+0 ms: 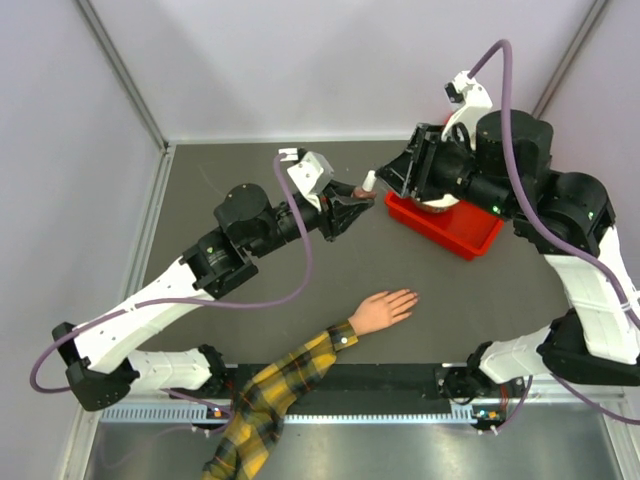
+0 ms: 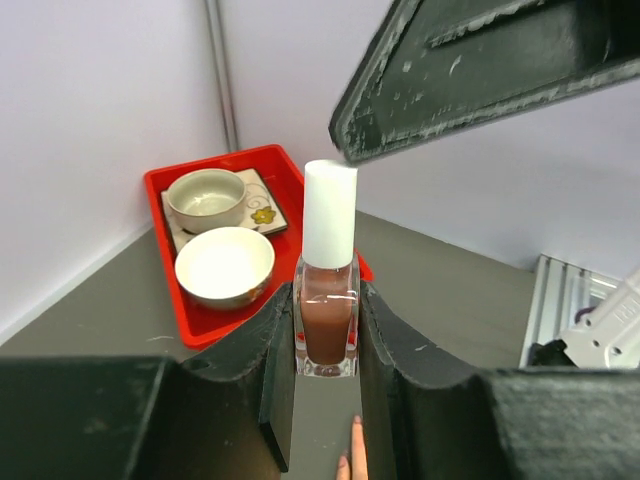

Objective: Paint the nails

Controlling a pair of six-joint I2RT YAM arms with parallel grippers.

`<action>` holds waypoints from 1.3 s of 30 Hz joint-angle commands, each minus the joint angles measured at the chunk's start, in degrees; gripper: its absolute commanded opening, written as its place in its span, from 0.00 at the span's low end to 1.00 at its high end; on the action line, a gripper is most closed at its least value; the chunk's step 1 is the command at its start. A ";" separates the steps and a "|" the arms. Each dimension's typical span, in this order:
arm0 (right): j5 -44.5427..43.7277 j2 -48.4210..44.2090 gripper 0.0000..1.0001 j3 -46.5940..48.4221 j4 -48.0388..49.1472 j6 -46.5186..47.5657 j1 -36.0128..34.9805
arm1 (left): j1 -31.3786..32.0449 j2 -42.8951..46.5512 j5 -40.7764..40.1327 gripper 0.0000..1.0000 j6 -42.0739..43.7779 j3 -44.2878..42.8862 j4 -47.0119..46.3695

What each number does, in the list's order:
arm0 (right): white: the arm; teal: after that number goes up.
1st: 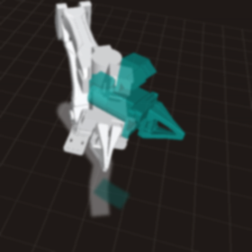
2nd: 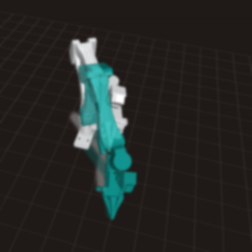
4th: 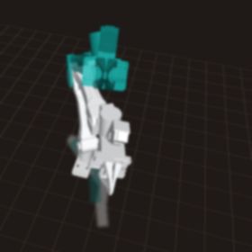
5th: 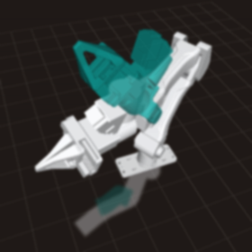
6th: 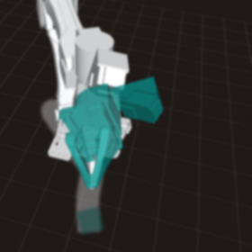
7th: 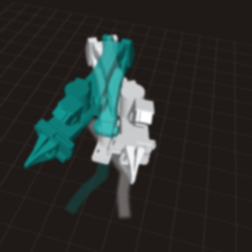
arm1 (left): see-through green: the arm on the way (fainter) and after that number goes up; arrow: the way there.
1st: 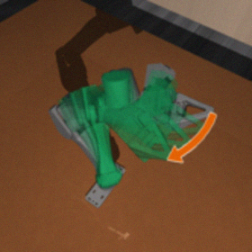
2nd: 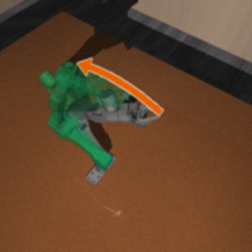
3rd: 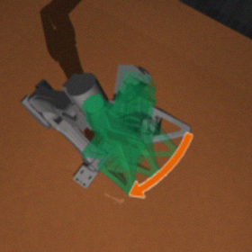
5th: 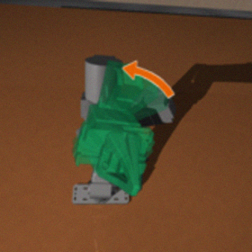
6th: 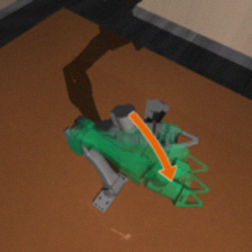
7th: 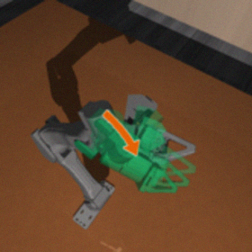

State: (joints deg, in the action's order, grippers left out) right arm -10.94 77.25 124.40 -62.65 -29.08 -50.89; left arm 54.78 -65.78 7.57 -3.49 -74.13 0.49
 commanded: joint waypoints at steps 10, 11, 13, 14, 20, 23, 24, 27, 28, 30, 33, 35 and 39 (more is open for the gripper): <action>-1.98 3.07 0.44 1.20 -0.80 -4.58 -2.28 | -0.03 -0.05 -2.83 0.00 0.85 0.83 -4.89; -1.89 3.25 0.43 1.11 -1.50 -4.58 -2.28 | -0.03 -0.23 -3.09 0.00 0.85 0.74 -4.89; -1.80 3.17 0.42 -0.12 -1.25 -4.23 -2.63 | -0.03 -0.23 -2.92 0.00 0.94 0.57 -4.71; -1.89 3.08 0.41 -0.56 -0.63 -4.14 -2.72 | -0.03 -0.58 -2.92 0.00 0.94 0.48 -4.45; 0.92 3.34 0.32 -1.44 1.92 -2.30 -2.63 | -0.03 -0.76 -2.48 0.00 0.32 0.21 -3.74; 1.45 2.82 0.18 -1.53 2.62 -0.54 -2.63 | -0.03 -0.58 -2.04 0.00 -0.20 0.12 -3.74; 2.06 2.47 0.12 -2.05 3.84 0.16 -2.63 | -0.12 -0.49 -1.51 0.00 -0.38 0.04 -3.74; 6.08 -0.60 0.03 -5.81 7.09 5.16 -2.46 | -0.20 0.12 0.50 0.00 -1.17 0.21 -4.01; 7.76 -2.09 0.00 -7.57 10.41 8.83 -2.11 | -0.12 0.21 1.73 0.00 -2.13 0.21 -4.01; 15.27 -6.99 0.00 -13.96 14.47 11.75 -0.36 | -0.12 1.09 1.83 0.00 -3.62 0.56 -4.71; 31.69 -14.37 0.00 -24.33 25.01 17.29 4.13 | -0.20 2.93 1.57 0.00 -6.26 1.62 -6.11; 39.56 -17.73 0.00 -29.19 32.31 23.70 4.93 | -0.29 3.81 3.40 0.00 -8.28 1.79 -6.46; 56.16 -18.37 0.00 -31.78 31.73 34.07 5.54 | -0.20 4.26 7.54 0.00 -10.75 1.36 -7.08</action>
State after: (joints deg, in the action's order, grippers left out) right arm 19.44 60.25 92.75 -36.40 -7.92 -45.50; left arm 55.68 -63.44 14.70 -9.96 -71.96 -0.01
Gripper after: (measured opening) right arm 0.142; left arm 0.313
